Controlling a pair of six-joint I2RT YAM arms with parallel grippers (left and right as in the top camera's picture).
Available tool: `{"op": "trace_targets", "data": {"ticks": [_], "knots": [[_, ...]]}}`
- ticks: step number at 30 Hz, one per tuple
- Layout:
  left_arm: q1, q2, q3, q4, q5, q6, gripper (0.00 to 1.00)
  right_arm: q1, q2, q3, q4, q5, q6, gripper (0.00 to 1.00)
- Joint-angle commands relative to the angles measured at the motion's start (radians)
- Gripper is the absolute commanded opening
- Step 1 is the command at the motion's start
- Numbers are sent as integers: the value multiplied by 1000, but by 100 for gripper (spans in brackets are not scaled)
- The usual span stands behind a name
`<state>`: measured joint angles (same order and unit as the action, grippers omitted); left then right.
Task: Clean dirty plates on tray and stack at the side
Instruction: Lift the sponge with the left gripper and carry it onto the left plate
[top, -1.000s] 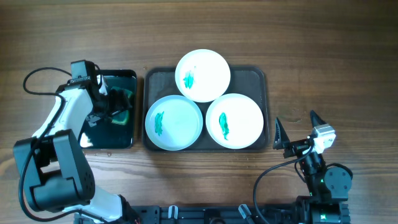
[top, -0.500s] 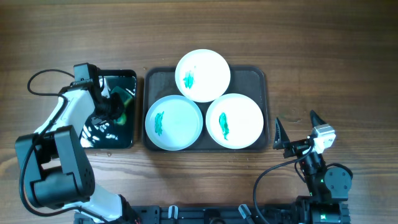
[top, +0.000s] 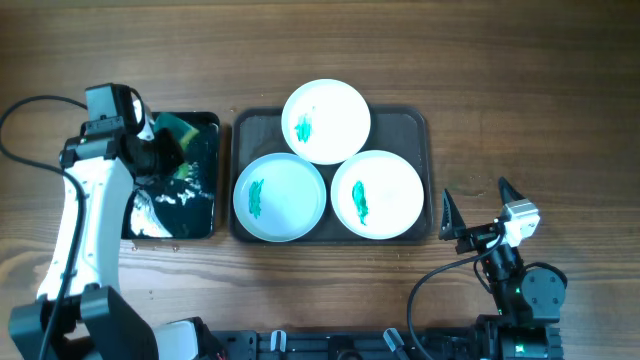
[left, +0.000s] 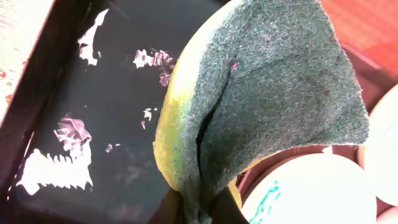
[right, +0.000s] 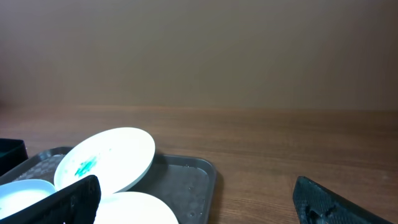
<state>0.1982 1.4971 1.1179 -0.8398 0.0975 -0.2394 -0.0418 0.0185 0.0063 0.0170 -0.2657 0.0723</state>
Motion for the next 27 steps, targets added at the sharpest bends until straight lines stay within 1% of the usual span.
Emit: {"op": "trace_targets", "data": {"ticks": [1, 3, 5, 8, 10, 12, 14, 16, 17, 20, 23, 24, 26, 27], "knots": [[-4, 31, -32, 40, -101, -111, 4, 5, -1, -1, 6, -11, -18, 100], [-4, 74, -92, 97, -82, -139, 4, 5, -1, -1, 6, -11, -18, 100], [-3, 84, -91, 87, -80, -133, 4, 5, -1, -1, 6, -11, -18, 100], [-5, 34, -52, 17, -68, -106, 4, 5, -1, -1, 6, -11, -18, 100], [-5, -39, -6, -54, -16, -105, 4, 5, -1, -1, 6, -11, -18, 100], [-8, -118, -1, -77, 72, -106, 4, 5, -1, -1, 6, -11, -18, 100], [-34, -192, -1, -93, 214, -107, 4, 5, -1, -1, 6, -11, -18, 100], [-80, -216, -1, -93, 327, -110, 4, 5, -1, -1, 6, -11, -18, 100], [-124, -217, -2, -93, 371, -123, 4, 5, -1, -1, 6, -11, -18, 100], [-258, -196, -13, -67, 380, -226, 4, 5, -1, -1, 6, -11, -18, 100], [-441, -151, -60, 72, 361, -369, 4, 5, -1, -1, 6, -11, -18, 100], [-505, -129, -72, 117, 312, -419, 4, 5, -1, -1, 6, -11, -18, 100], [-607, -86, -78, 142, 180, -526, 4, 5, -1, -1, 6, -11, -18, 100], [-674, -53, -78, 141, 76, -628, 4, 5, -1, -1, 6, -11, -18, 100]]}}
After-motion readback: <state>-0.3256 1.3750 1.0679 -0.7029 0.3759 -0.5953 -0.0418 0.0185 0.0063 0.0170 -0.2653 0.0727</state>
